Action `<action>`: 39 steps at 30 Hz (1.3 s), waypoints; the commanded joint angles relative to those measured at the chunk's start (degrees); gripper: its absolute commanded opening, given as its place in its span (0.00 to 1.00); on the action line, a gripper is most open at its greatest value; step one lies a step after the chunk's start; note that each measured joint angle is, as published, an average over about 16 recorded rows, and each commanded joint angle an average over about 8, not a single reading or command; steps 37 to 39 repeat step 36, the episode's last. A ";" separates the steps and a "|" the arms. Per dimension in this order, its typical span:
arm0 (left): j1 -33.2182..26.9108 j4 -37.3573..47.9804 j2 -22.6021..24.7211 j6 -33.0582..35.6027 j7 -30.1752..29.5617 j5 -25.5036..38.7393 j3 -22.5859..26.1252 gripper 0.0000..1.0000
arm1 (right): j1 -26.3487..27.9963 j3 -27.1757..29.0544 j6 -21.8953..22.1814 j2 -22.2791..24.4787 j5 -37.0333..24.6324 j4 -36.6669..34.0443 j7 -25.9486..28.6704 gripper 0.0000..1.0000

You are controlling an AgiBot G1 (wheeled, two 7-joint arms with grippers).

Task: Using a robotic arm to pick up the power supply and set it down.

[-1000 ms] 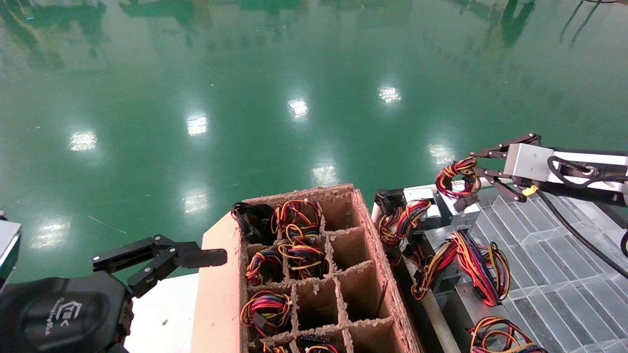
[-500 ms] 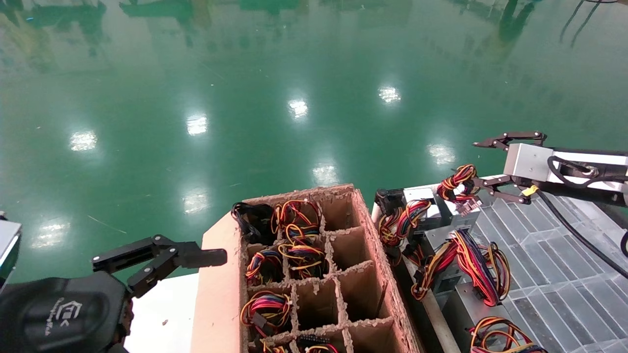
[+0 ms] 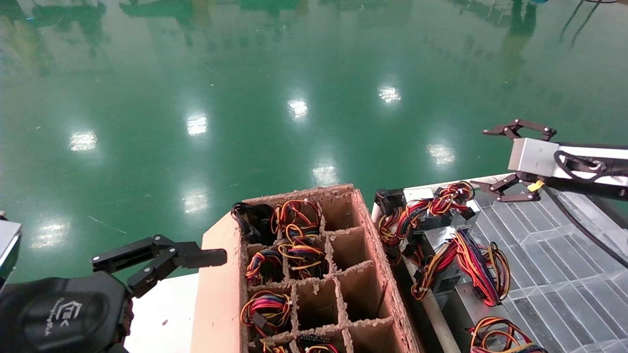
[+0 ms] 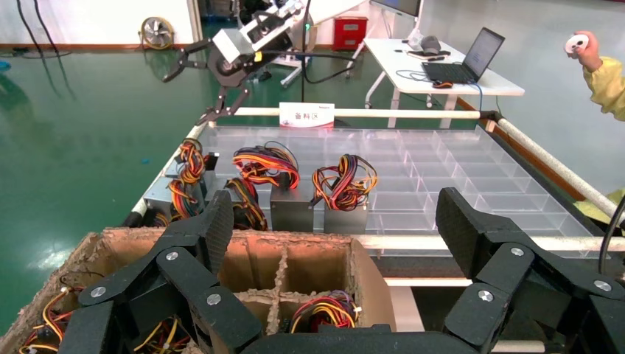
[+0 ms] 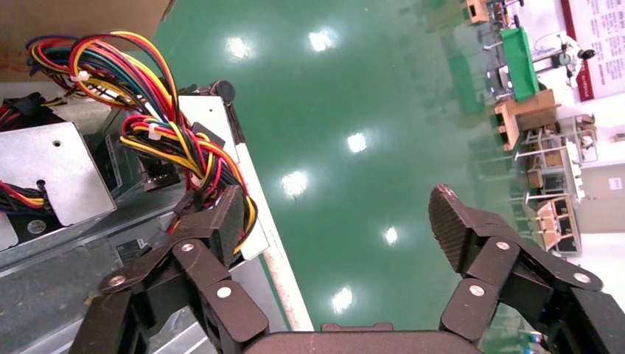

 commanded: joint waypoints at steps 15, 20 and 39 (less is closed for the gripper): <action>-0.02 0.07 0.00 0.00 0.03 -0.02 0.04 1.00 | -4.93 1.60 -4.27 2.45 6.35 8.58 11.49 1.00; -0.02 0.07 -0.01 0.00 0.03 -0.03 0.06 1.00 | -9.06 2.34 -5.57 3.73 10.10 14.84 16.87 1.00; -0.04 0.08 -0.02 -0.01 0.05 -0.05 0.10 1.00 | -20.97 4.50 -9.32 7.42 20.92 32.89 32.40 1.00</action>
